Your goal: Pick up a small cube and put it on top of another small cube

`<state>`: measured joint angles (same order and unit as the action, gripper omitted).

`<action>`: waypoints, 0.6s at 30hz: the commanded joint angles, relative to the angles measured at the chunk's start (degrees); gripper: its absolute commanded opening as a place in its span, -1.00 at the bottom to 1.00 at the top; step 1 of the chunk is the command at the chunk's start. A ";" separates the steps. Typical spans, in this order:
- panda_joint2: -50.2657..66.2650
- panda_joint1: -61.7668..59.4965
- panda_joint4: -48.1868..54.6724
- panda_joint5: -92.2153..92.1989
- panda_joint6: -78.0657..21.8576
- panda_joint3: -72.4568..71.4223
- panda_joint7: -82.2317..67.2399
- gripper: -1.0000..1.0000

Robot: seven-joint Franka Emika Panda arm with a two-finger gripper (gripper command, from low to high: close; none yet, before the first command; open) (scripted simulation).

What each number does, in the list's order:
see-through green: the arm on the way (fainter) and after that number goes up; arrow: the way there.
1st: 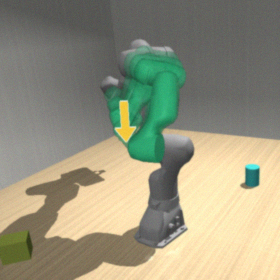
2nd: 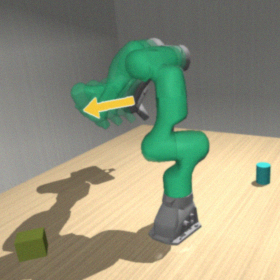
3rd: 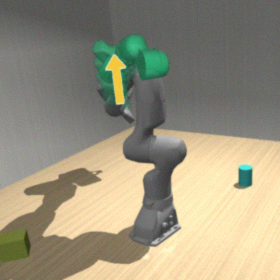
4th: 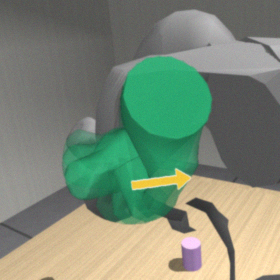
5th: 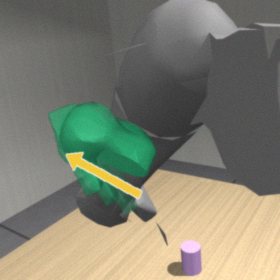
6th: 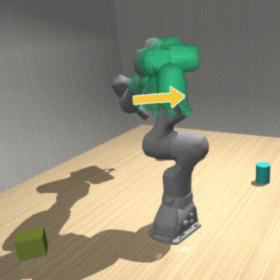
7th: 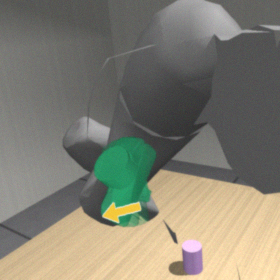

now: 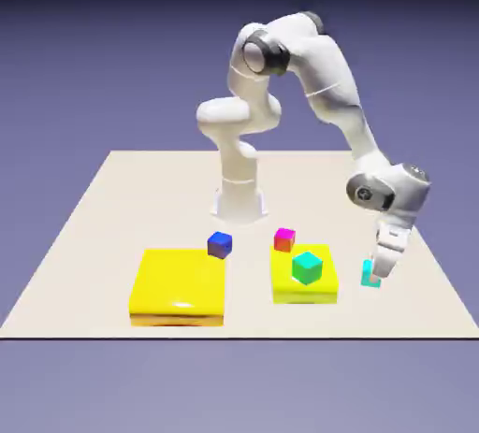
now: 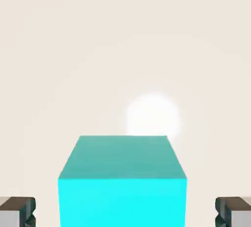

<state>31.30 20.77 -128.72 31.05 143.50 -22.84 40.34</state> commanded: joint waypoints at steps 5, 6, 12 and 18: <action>-8.30 -3.40 -0.45 -6.92 -7.08 -5.54 -4.73 -1.00; -10.37 -4.30 -0.81 -8.85 -8.45 -4.70 -4.92 -1.00; -22.83 -9.80 -3.27 -20.77 -16.12 3.44 -4.74 -1.00; -29.00 -13.13 -5.80 -27.52 -18.37 8.65 -4.16 -1.00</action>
<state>2.30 6.33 -134.53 3.32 125.11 -14.22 36.06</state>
